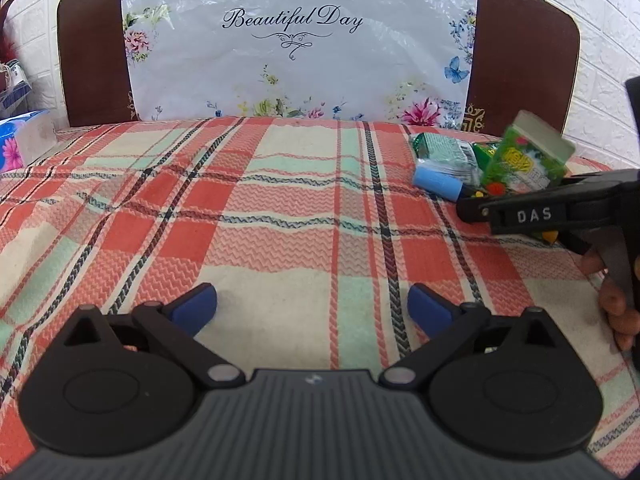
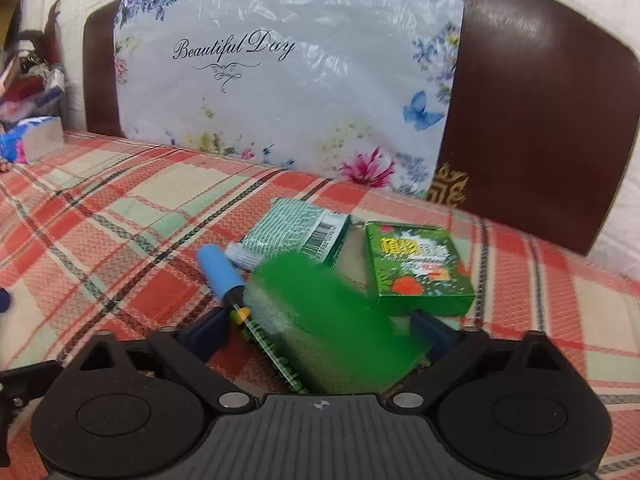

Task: Organize objects

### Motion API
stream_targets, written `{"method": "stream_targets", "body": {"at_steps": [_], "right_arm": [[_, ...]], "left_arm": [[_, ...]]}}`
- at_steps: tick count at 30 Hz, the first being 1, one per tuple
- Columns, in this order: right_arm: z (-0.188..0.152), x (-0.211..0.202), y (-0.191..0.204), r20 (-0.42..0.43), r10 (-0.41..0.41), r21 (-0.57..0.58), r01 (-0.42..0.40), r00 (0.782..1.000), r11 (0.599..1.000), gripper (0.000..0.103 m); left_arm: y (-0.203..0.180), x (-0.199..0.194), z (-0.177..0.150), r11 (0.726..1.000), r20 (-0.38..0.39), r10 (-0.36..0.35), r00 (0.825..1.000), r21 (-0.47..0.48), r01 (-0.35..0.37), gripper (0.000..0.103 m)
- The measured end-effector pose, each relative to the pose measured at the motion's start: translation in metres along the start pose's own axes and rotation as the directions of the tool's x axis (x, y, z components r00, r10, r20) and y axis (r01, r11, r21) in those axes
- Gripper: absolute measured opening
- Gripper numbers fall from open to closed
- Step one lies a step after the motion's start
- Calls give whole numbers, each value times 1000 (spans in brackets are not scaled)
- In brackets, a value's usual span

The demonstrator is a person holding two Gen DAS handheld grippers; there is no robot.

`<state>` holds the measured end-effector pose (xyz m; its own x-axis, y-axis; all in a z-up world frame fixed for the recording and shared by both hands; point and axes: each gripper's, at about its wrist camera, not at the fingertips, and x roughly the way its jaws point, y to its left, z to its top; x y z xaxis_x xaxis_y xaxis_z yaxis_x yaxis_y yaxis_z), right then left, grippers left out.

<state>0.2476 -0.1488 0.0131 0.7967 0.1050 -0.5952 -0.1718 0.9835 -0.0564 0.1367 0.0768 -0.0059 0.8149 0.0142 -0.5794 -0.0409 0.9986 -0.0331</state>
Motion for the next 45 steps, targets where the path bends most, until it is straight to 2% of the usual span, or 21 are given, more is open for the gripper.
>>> {"method": "stream_targets", "body": {"at_steps": [2, 3, 4, 12, 16, 20, 24, 27, 30, 32, 36, 37, 38, 39, 41, 43, 45], "right_arm": [[-2, -8, 2, 9, 31, 11, -31, 999, 999, 43], [-4, -12, 6, 9, 32, -1, -32, 999, 999, 36], [-8, -16, 13, 10, 34, -18, -33, 999, 999, 35], [-59, -82, 54, 81, -25, -233, 43, 996, 971, 35], [-78, -114, 55, 88, -25, -246, 46, 996, 968, 38], [-90, -134, 39, 74, 14, -122, -5, 997, 993, 48], [-94, -143, 10, 68, 54, 81, -59, 996, 995, 48], [-101, -146, -14, 78, 65, 285, -85, 995, 955, 48], [-108, -147, -43, 86, 58, 475, -92, 995, 875, 48], [-115, -152, -49, 93, 43, 511, -85, 995, 855, 48], [-133, -171, -53, 106, -14, 502, -41, 994, 864, 50], [-138, -177, -55, 109, -26, 503, -33, 994, 864, 52], [-140, -180, -55, 107, -52, 501, -8, 993, 865, 54], [-141, -182, -54, 100, -87, 491, 27, 991, 871, 55], [-142, -186, -52, 85, -146, 459, 91, 986, 884, 62], [-146, -185, -52, 70, -145, 444, 100, 987, 891, 64], [-143, -178, -50, 50, -147, 413, 114, 988, 903, 65]], "left_arm": [[0, 0, 0, 1000, 0, -1, 1000, 0, 1, 103], [0, 0, 0, 1000, 0, -1, 1000, 0, 1, 103], [0, 0, 0, 1000, 0, 0, 1000, 0, 0, 103], [0, 0, 0, 1000, 0, -4, 1000, -4, 4, 103], [0, -1, -1, 1000, 0, -2, 1000, -5, 2, 103], [-2, -2, -1, 1000, -1, 6, 1000, 8, -6, 103], [-3, -6, -3, 1000, -6, 10, 1000, 21, -10, 103], [-4, -9, -5, 999, -9, 22, 1000, 29, -22, 103], [-4, -12, -7, 999, -11, 33, 999, 38, -32, 103], [-4, -13, -7, 999, -16, 34, 999, 40, -34, 103], [-6, -13, -4, 998, -41, 51, 998, 41, -50, 103], [-8, -14, -1, 998, -57, 62, 996, 29, -61, 100], [-11, -17, 4, 999, -76, 43, 996, 6, -42, 95], [-16, -20, 8, 1000, -92, -11, 996, -22, 9, 89], [-36, -30, 18, 994, -93, -104, 990, -32, 101, 89], [-71, -41, 28, 984, -84, -169, 982, 42, 173, 89], [-106, -46, 35, 963, -97, -238, 966, 108, 248, 89]]}}
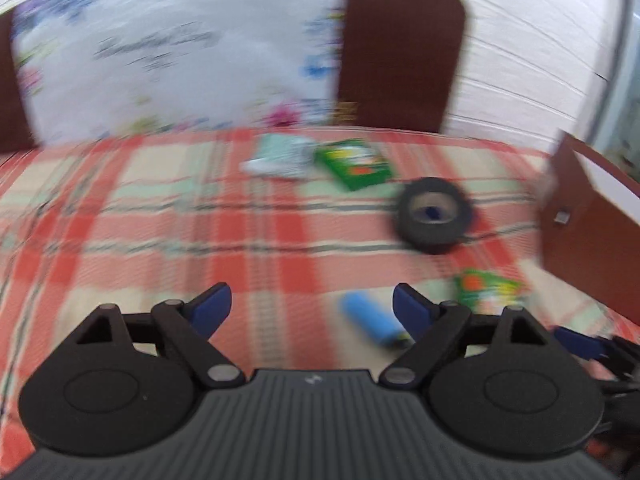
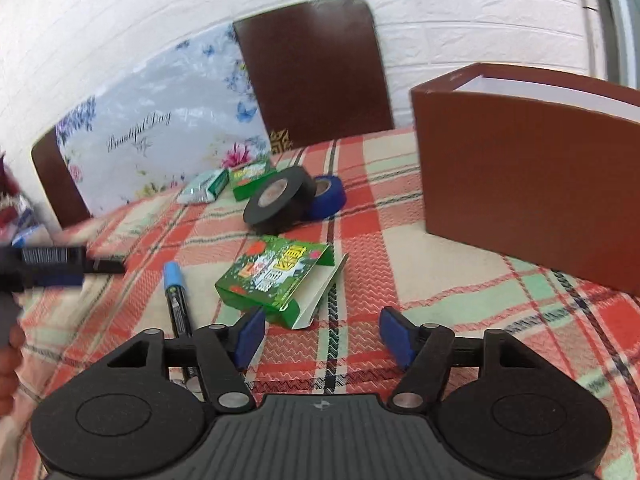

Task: Organize objects
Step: 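Grasp the green snack box with the left gripper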

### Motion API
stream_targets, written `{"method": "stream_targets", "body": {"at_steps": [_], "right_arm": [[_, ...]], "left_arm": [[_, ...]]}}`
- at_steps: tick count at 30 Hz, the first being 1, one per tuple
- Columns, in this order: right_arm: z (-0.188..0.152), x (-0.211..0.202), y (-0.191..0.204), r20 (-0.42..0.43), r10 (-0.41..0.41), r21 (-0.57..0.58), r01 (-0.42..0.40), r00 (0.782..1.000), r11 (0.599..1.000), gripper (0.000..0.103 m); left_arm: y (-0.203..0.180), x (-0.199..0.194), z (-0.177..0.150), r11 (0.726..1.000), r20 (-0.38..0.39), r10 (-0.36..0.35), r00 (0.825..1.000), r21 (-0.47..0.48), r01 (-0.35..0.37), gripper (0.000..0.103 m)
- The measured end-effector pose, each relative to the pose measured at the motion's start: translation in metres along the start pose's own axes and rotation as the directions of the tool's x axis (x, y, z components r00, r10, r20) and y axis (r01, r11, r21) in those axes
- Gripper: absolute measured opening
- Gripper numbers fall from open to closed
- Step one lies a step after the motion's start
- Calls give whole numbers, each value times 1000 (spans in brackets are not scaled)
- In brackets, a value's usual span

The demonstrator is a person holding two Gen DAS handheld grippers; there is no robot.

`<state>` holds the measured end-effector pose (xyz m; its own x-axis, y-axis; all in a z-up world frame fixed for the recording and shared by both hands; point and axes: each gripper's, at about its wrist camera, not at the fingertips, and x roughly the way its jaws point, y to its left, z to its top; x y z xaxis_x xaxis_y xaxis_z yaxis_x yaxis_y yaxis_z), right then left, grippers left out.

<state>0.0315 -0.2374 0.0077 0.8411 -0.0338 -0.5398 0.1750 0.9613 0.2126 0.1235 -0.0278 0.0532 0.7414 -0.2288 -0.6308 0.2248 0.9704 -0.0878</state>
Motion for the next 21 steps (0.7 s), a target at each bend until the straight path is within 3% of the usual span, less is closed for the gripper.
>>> {"method": "stream_targets", "body": {"at_steps": [4, 8, 9, 10, 12, 13, 14, 15, 17, 21], "right_arm": [[7, 19, 10, -30, -34, -135, 29, 999, 990, 67], [13, 27, 9, -42, -34, -217, 24, 999, 976, 70], [14, 30, 8, -43, -30, -229, 20, 999, 973, 71], [15, 32, 8, -44, -25, -234, 14, 999, 972, 71], [18, 37, 5, -44, -11, -240, 0, 999, 971, 68], [20, 40, 5, -46, -1, -247, -10, 999, 969, 62], [20, 41, 6, -43, 14, -258, -25, 999, 966, 48], [20, 42, 7, -39, 39, -269, -48, 998, 962, 41], [19, 41, 11, -27, 45, -289, -51, 999, 956, 39], [21, 35, 5, 6, 47, -241, -44, 999, 969, 33]], "left_arm": [[-53, 17, 16, 991, -52, -77, 996, 105, 82, 90], [-75, 46, 16, 983, -139, -82, 987, 154, 104, 90], [-75, 52, 14, 983, -170, -100, 980, 137, 124, 88], [-75, 59, 12, 983, -200, -117, 973, 115, 142, 78], [-74, 66, 7, 983, -215, -153, 965, 71, 172, 72], [-77, 65, 5, 980, -200, -162, 966, 80, 181, 59], [-82, 64, 4, 977, -198, -173, 965, 93, 194, 56], [-85, 62, 4, 978, -196, -156, 968, 108, 180, 56], [-89, 58, 7, 978, -197, -147, 969, 120, 173, 54], [-92, 37, 20, 976, -161, -169, 972, 110, 188, 38]]}}
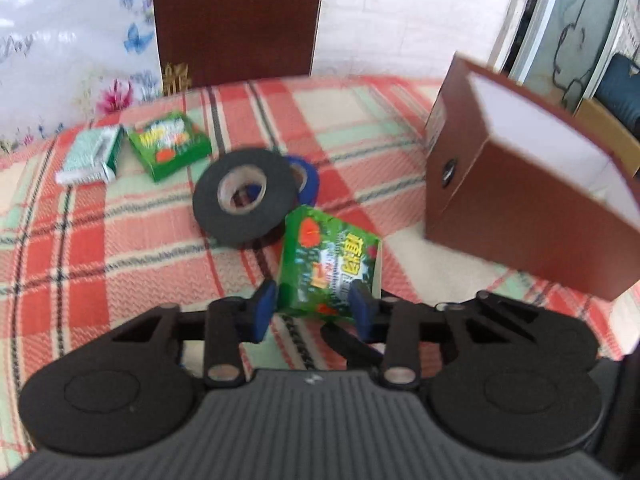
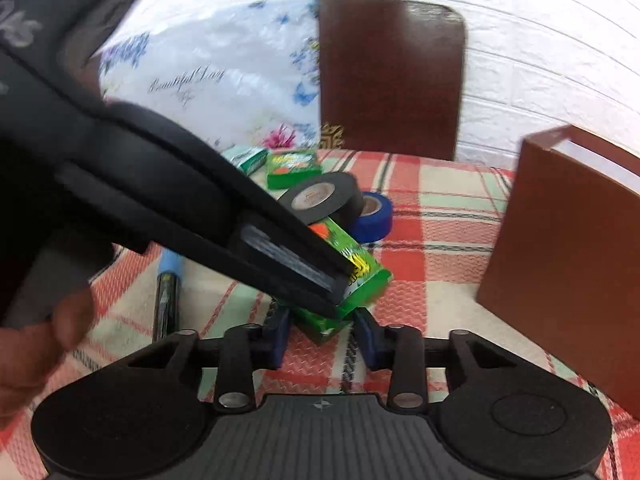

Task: Organize objects
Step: 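Grasp the green snack box with the left gripper, then drop the green snack box into the brown box with the left gripper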

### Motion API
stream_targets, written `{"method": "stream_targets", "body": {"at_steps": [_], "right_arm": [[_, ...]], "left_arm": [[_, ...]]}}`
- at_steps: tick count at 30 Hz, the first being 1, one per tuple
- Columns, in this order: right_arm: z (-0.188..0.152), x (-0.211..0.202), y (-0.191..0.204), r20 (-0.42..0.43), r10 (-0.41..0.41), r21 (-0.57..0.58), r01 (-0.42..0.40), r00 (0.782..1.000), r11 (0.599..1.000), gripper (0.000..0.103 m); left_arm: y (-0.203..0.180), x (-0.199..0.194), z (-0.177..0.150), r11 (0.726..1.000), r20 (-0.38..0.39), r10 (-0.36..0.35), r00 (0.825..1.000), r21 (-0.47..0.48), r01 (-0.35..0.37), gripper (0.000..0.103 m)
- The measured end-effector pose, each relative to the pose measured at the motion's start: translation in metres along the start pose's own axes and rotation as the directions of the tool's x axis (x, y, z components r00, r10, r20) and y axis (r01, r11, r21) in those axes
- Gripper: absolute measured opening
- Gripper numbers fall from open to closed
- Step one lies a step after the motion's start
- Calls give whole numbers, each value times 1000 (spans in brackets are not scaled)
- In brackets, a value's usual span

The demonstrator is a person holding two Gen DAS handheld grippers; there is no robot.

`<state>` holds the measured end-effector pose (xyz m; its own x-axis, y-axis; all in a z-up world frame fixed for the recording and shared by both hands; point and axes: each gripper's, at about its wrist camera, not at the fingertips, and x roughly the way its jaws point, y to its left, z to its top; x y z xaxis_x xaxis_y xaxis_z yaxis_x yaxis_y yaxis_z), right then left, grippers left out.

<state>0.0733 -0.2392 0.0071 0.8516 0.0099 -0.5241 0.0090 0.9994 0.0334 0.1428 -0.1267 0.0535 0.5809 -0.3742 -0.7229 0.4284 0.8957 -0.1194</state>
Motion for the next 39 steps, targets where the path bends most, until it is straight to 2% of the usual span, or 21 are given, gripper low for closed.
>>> {"method": "stream_targets", "body": {"at_steps": [6, 9, 13, 16, 18, 20, 21, 22, 23, 25, 29, 34, 39], "right_arm": [[14, -41, -6, 147, -43, 52, 35, 988, 998, 32], [27, -69, -19, 225, -98, 61, 87, 969, 994, 32], [43, -97, -49, 278, -185, 66, 174, 942, 983, 32], [46, -108, -77, 272, -246, 81, 233, 930, 969, 32], [47, -110, -97, 242, -281, 101, 264, 929, 959, 32], [47, -108, -118, 191, -311, 135, 289, 931, 948, 38], [47, -104, -127, 151, -335, 147, 313, 930, 938, 45], [47, -98, -137, 101, -360, 153, 343, 927, 927, 66], [45, -96, -144, 80, -384, 169, 367, 920, 915, 71], [40, -98, -155, 70, -398, 192, 379, 915, 905, 70], [34, -98, -163, 61, -399, 225, 377, 915, 898, 70], [34, -96, -154, 73, -399, 223, 375, 914, 900, 70], [41, -118, -134, 153, -385, 195, 354, 910, 915, 70]], "left_arm": [[-38, -44, 27, 998, 115, -24, 993, 61, 17, 38], [-68, -59, 43, 993, 179, -62, 982, 114, 42, 38], [-110, -56, 63, 980, 207, -121, 971, 179, 84, 38], [-140, -38, 75, 969, 189, -158, 969, 221, 115, 38], [-160, -23, 80, 964, 181, -156, 971, 243, 109, 40], [-176, -5, 82, 964, 181, -102, 978, 262, 52, 48], [-179, 2, 83, 965, 175, -76, 982, 261, 28, 50], [-179, 5, 83, 967, 163, -70, 984, 252, 27, 50], [-176, 8, 81, 970, 149, -74, 986, 238, 37, 50], [-167, 7, 75, 974, 142, -75, 987, 223, 42, 55], [-143, -9, 63, 980, 188, -43, 981, 200, 5, 61], [-92, -31, 44, 988, 234, 56, 971, 126, -87, 65], [-26, -47, 18, 989, 208, 149, 967, -9, -150, 65]]}}
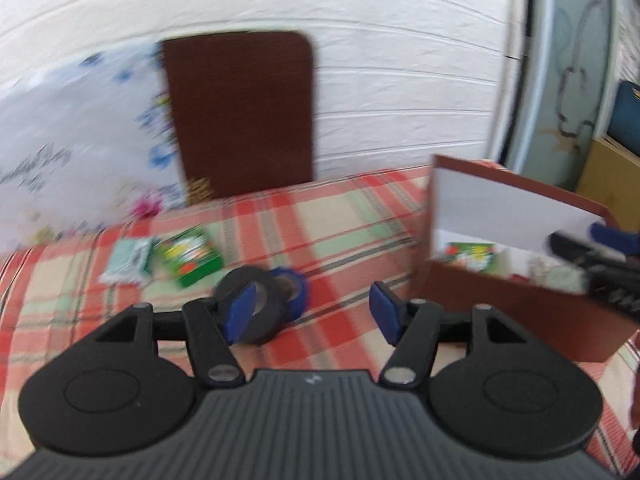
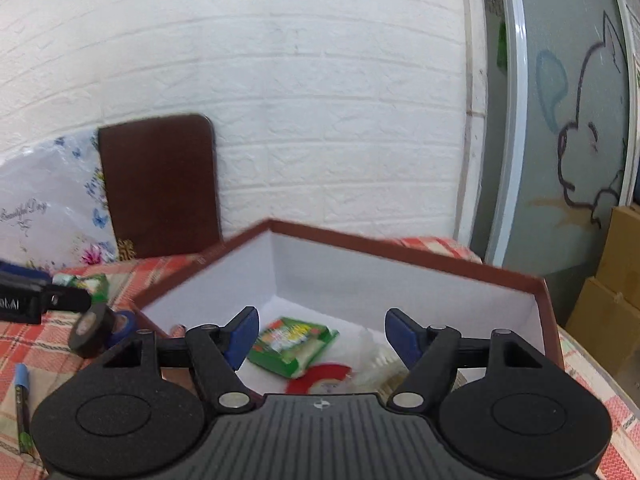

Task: Organize objects
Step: 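Drop the green snack box into the brown box with the left gripper, then grasp the blue marker with the left gripper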

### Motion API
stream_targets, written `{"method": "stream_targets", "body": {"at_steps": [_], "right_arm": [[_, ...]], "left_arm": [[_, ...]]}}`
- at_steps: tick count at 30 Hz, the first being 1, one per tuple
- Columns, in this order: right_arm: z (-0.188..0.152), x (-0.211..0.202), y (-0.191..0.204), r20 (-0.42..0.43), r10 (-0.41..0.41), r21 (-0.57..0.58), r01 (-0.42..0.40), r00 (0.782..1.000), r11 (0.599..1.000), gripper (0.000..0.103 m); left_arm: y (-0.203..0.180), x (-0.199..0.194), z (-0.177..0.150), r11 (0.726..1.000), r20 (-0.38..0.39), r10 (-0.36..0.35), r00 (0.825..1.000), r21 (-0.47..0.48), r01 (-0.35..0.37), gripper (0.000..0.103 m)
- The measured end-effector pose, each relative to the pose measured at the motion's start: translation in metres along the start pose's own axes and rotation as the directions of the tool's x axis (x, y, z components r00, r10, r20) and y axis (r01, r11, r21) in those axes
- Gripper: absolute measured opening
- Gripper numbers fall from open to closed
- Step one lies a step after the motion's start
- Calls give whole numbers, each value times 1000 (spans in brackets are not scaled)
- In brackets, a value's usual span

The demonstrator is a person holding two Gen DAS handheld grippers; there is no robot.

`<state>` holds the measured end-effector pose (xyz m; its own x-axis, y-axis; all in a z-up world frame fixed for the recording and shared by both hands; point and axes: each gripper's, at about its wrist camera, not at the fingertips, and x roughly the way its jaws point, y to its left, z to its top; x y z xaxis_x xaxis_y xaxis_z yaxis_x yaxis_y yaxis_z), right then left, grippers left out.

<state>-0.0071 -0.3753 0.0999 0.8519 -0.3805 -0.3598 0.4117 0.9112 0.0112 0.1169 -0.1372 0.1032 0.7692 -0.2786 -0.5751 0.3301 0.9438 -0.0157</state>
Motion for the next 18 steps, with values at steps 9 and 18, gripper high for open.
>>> {"method": "stream_targets", "body": {"at_steps": [9, 18], "right_arm": [[-4, -23, 90, -1, 241, -140, -239, 970, 961, 61], [-69, 4, 193, -319, 437, -187, -508, 841, 841, 45]], "left_arm": [[98, 1, -50, 955, -199, 156, 967, -219, -200, 64], [116, 10, -77, 941, -297, 48, 954, -306, -143, 64]]}}
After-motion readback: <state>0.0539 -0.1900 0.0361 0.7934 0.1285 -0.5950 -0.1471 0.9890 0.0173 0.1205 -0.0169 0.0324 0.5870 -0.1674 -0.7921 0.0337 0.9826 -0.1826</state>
